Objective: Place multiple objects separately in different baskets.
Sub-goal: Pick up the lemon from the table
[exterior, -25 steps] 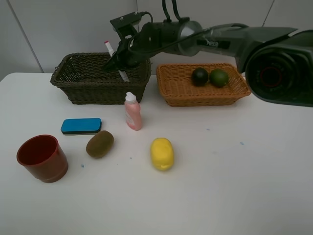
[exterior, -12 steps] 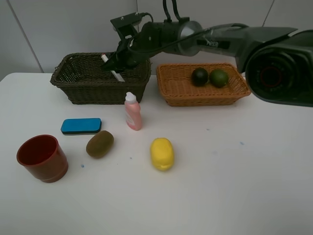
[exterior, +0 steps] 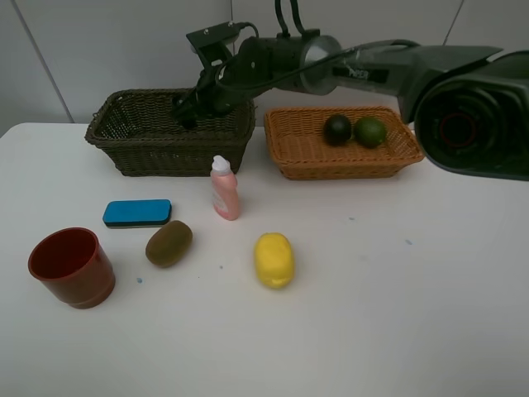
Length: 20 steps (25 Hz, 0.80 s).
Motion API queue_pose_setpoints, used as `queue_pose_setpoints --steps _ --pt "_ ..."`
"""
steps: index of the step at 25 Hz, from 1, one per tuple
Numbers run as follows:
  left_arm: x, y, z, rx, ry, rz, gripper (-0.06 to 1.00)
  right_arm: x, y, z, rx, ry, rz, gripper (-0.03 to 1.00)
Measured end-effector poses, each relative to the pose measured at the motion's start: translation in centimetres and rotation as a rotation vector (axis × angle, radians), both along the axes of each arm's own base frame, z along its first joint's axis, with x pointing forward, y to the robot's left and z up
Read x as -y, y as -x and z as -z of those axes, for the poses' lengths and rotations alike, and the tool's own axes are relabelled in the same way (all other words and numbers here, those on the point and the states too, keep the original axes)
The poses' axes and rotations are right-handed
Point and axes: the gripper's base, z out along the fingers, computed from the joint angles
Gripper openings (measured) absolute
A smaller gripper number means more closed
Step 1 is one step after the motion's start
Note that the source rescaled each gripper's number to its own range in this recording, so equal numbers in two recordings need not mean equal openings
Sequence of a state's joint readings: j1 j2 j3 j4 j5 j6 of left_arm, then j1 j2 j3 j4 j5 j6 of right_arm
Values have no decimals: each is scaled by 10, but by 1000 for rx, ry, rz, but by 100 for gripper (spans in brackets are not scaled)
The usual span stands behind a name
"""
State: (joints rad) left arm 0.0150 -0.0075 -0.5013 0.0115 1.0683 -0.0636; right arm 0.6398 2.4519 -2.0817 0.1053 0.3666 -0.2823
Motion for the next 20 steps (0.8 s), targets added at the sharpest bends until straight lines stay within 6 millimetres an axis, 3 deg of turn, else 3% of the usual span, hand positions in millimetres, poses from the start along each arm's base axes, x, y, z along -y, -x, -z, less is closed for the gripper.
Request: queue_pose_setpoints --steps 10,20 --pt "0 0 0 0 0 0 100 1 3 -1 -35 22 -4 91" --pt "0 0 0 0 0 0 100 14 20 -68 -52 47 -21 91"
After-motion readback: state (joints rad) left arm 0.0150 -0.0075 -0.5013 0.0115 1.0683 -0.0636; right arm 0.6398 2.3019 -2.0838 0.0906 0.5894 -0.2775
